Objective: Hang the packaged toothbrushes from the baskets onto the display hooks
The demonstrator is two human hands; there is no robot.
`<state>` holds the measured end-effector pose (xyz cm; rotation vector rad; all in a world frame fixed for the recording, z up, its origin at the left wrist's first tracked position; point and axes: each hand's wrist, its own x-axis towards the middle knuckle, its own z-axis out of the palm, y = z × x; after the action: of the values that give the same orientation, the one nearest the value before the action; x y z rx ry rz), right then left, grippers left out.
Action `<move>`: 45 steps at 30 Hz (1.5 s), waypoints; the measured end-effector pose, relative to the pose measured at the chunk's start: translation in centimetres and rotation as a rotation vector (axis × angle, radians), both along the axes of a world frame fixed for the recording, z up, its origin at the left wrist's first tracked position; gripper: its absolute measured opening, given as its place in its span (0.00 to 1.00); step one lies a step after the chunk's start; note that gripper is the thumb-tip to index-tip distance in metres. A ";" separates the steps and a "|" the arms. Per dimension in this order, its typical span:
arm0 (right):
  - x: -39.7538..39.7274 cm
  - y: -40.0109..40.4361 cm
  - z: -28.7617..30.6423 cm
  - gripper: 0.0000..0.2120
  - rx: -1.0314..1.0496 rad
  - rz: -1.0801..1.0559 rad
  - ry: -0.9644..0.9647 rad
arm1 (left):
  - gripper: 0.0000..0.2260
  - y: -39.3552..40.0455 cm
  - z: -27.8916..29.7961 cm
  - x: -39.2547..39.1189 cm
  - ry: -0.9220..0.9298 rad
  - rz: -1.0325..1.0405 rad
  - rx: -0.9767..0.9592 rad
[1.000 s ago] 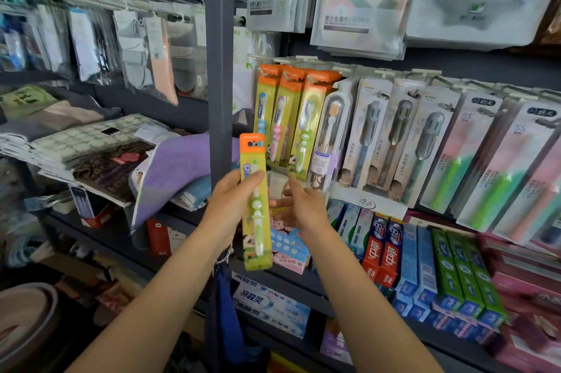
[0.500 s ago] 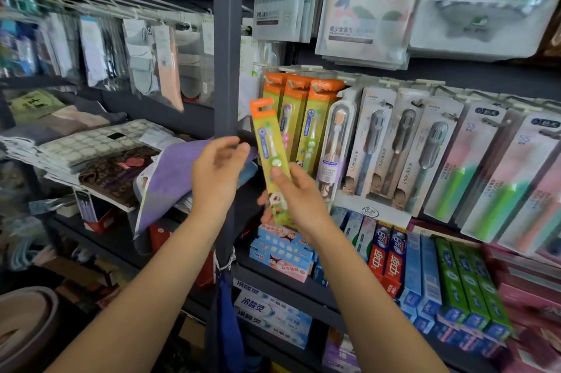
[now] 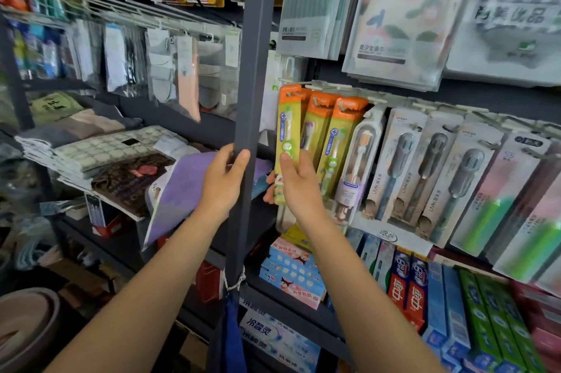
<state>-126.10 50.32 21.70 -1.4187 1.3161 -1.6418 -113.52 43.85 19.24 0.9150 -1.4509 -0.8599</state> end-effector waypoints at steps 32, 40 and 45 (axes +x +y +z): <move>2.0 -4.3 -3.4 0.20 0.046 -0.216 -0.054 | 0.13 -2.2 -0.9 0.8 -0.027 -0.170 0.012; 0.2 -6.4 -6.0 0.17 0.278 -0.228 -0.095 | 0.13 -1.7 -0.6 0.9 -0.047 -0.150 0.051; 0.2 -6.6 -5.7 0.21 0.382 -0.220 -0.169 | 0.16 -0.8 -0.2 0.6 -0.046 -0.109 0.059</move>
<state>-125.86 43.74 16.04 -0.9182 1.6245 -1.5027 -112.91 43.05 19.06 0.9114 -1.5331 -0.9715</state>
